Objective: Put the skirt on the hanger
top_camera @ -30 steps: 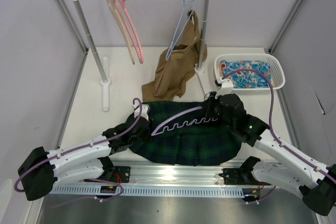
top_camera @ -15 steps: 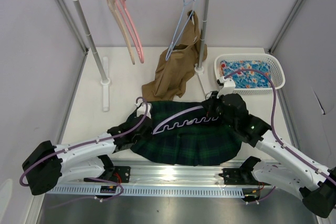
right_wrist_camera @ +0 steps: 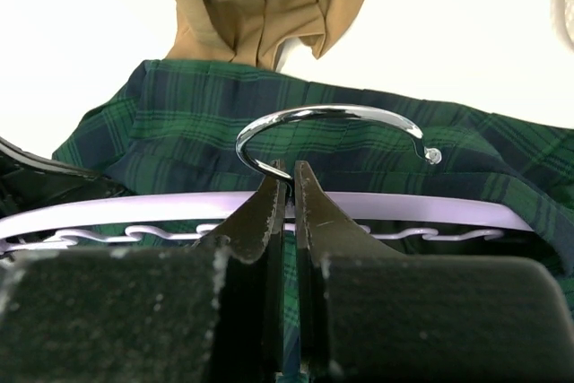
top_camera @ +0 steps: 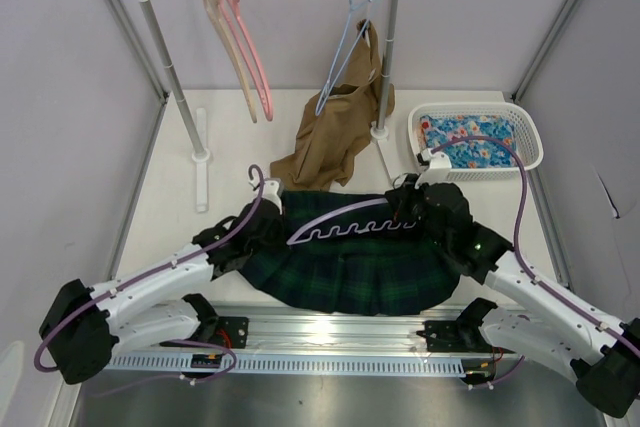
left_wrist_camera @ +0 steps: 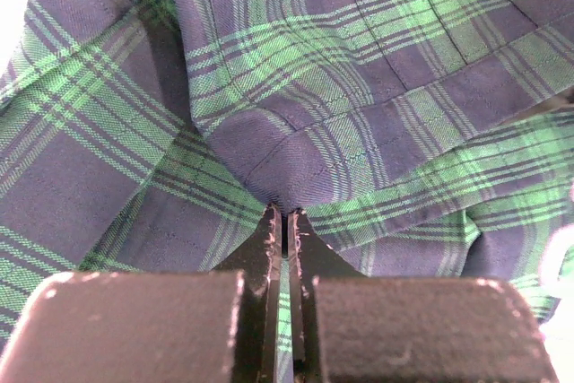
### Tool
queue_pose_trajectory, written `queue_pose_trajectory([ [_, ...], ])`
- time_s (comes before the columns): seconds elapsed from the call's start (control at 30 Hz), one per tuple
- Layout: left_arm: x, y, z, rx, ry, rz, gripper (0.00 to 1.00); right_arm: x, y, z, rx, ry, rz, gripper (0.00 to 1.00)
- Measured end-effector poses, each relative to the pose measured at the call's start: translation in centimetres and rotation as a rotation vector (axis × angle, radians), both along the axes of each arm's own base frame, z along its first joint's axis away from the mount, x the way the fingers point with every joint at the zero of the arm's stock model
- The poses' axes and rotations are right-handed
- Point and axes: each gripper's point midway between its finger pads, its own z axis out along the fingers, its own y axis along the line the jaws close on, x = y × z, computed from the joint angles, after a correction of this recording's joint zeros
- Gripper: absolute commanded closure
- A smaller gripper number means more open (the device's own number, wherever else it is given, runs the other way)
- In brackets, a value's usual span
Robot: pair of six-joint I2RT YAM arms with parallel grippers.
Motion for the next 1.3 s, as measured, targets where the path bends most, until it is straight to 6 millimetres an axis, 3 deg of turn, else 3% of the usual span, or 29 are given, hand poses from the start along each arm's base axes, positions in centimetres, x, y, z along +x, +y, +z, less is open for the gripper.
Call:
queue_pose_trajectory([
  [0.4,0.4,0.6,0.8,-0.157,0.112,-0.016,1.00,1.2,-0.7,-1.5,-0.033,-0.045,-0.055,1.00],
  [0.67,0.3,-0.5,2.4,-0.233,0.135,-0.071,1.00,1.5,-1.1,-1.8,-0.057,-0.067,-0.086,1.00],
  [1.3,0.6,0.2,3.3,-0.277,0.192,-0.070,1.00,1.9,-1.6,-2.0,-0.080,-0.119,-0.153,1.00],
])
